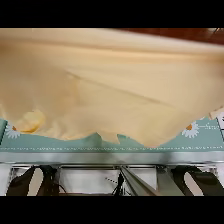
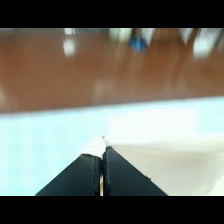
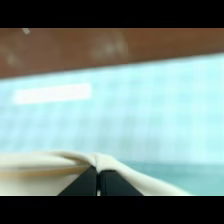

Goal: Fold the shirts.

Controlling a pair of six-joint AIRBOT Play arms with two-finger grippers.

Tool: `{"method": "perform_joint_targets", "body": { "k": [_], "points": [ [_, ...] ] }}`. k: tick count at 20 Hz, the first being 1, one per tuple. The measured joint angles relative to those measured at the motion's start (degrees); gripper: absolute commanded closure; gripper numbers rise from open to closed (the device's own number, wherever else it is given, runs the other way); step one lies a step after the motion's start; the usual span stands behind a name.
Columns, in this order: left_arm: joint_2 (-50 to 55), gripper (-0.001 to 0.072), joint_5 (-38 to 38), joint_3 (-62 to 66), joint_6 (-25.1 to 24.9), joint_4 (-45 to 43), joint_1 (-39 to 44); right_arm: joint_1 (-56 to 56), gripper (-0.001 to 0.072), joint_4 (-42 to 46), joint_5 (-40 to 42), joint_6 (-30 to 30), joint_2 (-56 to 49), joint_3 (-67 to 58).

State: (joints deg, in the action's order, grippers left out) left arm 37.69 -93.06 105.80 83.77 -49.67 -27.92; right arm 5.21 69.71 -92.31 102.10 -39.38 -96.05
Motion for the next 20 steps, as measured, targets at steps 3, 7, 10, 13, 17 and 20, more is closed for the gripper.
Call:
{"method": "perform_joint_targets", "body": {
  "k": [3,7,10,13,17,20],
  "points": [
    [2.51,0.0684,-4.09,-3.32,0.52,-1.03,0.07,0.00,0.0685,1.77,-7.28,-0.98,-5.46,0.15],
    [8.57,0.0683,-2.19,-12.44,-2.01,-0.22,0.20,-0.33,0.0684,2.25,-7.43,-4.44,-17.49,0.26],
    [15.98,0.0682,2.67,-18.47,-4.31,-0.24,1.97,-1.97,0.0685,2.38,-2.80,-6.99,-28.06,0.33],
    [25.35,0.0682,9.01,-21.20,-7.37,-0.31,6.49,-3.80,0.0684,3.34,5.33,-10.10,-38.38,0.33],
    [37.46,0.0682,17.64,-22.38,-12.66,-0.11,13.84,-4.63,0.0684,3.15,18.82,-11.45,-48.48,0.35],
    [45.79,0.0681,21.51,-22.62,-15.58,0.46,18.45,-4.85,0.0683,2.67,26.23,-9.94,-54.01,0.35]
  ]
}}
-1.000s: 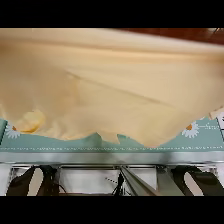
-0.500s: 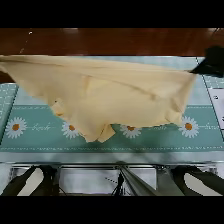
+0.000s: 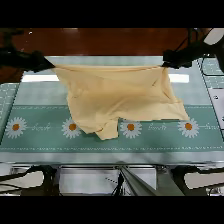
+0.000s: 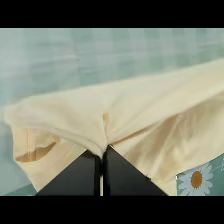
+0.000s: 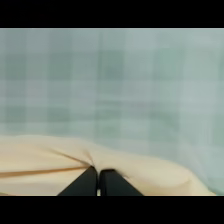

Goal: Fold the shirts.

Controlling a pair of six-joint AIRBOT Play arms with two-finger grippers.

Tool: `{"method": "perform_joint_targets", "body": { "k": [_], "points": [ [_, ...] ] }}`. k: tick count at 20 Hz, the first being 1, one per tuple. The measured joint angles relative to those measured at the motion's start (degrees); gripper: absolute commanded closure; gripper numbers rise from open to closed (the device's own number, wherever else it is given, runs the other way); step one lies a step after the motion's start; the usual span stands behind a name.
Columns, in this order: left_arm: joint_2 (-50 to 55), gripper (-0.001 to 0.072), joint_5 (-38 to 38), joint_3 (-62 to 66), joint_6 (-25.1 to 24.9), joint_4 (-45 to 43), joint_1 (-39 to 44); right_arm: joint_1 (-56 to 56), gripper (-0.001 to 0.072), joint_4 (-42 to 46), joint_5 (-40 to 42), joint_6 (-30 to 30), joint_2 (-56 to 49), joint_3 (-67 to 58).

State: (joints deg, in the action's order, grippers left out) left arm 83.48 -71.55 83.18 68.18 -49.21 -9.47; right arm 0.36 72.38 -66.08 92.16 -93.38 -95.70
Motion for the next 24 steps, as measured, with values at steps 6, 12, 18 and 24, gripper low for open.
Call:
{"method": "perform_joint_targets", "body": {
  "k": [6,12,18,24],
  "points": [
    [11.58,0.0439,1.60,-0.13,2.62,0.46,4.52,-0.11,0.0538,-1.55,3.48,1.81,-7.10,0.00],
    [12.24,0.0294,-10.27,3.87,6.25,0.76,0.48,2.73,0.0329,-3.58,-2.95,-5.92,-3.48,-0.15],
    [-0.42,0.0038,-18.40,-6.23,6.93,0.79,-6.80,11.76,0.0235,8.52,-17.66,-9.81,7.21,3.61],
    [-12.37,0.0039,-10.12,-33.05,5.18,0.83,-8.63,24.94,0.0216,2.47,-18.88,-13.27,16.39,20.74]
  ]
}}
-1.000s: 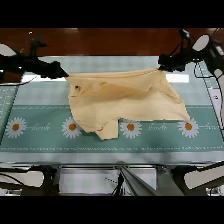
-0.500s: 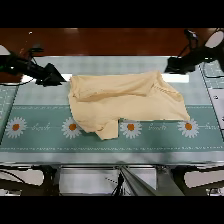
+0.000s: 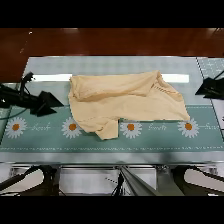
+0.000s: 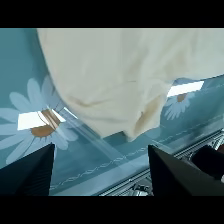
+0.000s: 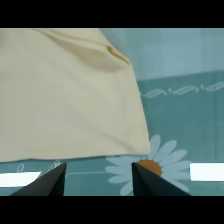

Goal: Fold the shirts.

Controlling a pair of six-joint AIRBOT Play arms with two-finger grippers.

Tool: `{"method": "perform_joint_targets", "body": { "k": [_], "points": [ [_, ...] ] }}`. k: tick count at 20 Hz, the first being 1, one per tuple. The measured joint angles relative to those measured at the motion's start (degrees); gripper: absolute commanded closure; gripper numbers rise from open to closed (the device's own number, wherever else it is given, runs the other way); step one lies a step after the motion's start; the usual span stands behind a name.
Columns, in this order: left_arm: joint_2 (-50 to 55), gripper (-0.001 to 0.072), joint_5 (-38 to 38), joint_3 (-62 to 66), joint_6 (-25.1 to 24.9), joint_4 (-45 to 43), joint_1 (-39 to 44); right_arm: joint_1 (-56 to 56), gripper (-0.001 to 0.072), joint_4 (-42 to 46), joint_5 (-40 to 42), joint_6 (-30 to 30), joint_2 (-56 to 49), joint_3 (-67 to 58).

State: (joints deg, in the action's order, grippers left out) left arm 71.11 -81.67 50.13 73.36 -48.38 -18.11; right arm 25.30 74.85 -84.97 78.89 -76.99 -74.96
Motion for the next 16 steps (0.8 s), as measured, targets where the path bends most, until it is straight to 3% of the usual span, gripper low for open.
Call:
{"method": "perform_joint_targets", "body": {
  "k": [4,10,11,13,16],
  "points": [
    [-1.03,0.0047,5.92,-10.49,-2.82,3.30,0.00,4.81,0.0217,-3.50,2.05,-2.10,4.07,8.85],
    [4.20,0.0055,15.52,-14.86,-5.55,9.38,6.54,6.54,0.0217,-5.05,4.33,-3.13,6.64,12.46],
    [5.81,0.0092,16.70,-15.02,-5.73,11.34,8.33,6.58,0.0217,-5.18,4.33,-3.26,6.84,12.61],
    [9.11,0.0415,20.37,-15.08,-5.84,15.34,11.45,6.71,0.0217,-5.22,4.26,-3.26,6.99,12.85],
    [12.63,0.0680,25.27,-15.02,-5.95,21.20,13.97,6.75,0.0217,-5.27,3.91,-3.28,7.17,12.98]
  ]
}}
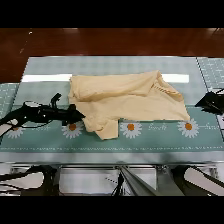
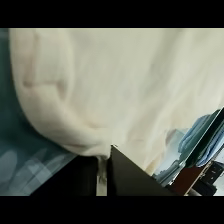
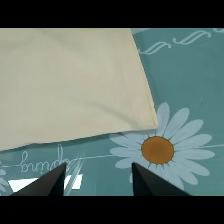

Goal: Fold the shirts.

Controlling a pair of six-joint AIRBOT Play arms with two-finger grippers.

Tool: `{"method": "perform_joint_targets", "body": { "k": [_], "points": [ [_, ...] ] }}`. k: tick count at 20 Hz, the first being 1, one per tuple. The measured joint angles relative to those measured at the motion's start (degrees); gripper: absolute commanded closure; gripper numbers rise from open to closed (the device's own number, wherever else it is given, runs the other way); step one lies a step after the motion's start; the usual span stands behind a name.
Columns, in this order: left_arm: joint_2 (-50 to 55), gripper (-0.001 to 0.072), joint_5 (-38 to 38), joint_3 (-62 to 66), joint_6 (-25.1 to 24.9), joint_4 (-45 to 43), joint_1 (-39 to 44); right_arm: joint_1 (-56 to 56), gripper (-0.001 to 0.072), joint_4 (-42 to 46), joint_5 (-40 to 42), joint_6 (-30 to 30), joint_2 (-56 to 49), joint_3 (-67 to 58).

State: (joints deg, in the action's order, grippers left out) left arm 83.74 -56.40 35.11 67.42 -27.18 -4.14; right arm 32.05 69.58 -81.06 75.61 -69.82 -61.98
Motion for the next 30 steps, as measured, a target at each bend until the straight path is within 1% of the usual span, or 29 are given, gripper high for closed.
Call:
{"method": "perform_joint_targets", "body": {
  "k": [3,7,8,9,14,18,23,26,27,30],
  "points": [
    [1.42,0.0681,1.84,0.11,-0.92,2.91,0.57,0.02,0.0217,0.96,0.11,-0.04,0.00,0.07],
    [1.99,0.0681,1.64,0.11,-3.65,4.11,0.57,3.08,0.0215,3.85,0.46,-0.31,0.04,3.02],
    [2.08,0.0681,1.42,0.11,-4.17,4.28,0.57,4.74,0.0174,3.63,0.39,-0.81,0.04,4.85],
    [2.08,0.0681,1.14,0.11,-4.81,4.31,0.57,6.47,0.0120,2.58,0.57,-1.42,0.04,6.80],
    [2.14,0.0681,-1.01,0.11,-8.66,4.04,0.57,12.76,0.0120,-5.07,6.01,-5.40,0.04,15.58],
    [2.21,0.0681,-2.12,0.11,-9.44,4.33,0.57,13.73,0.0123,-11.54,13.07,-7.08,0.00,19.54],
    [2.23,0.0681,-2.56,0.11,-10.38,4.61,0.57,7.67,0.0124,-16.37,22.38,-8.00,0.00,23.63],
    [2.23,0.0681,-2.69,0.11,-10.91,4.72,0.57,2.21,0.0129,-17.62,29.14,-5.25,0.04,25.62],
    [2.23,0.0680,-2.73,0.11,-10.95,4.74,0.57,0.68,0.0146,-17.97,31.36,-4.07,0.04,25.97],
    [2.23,0.0681,-2.75,0.11,-11.13,4.79,0.57,-2.60,0.0146,-18.40,35.52,-0.94,-0.63,26.58]
  ]
}}
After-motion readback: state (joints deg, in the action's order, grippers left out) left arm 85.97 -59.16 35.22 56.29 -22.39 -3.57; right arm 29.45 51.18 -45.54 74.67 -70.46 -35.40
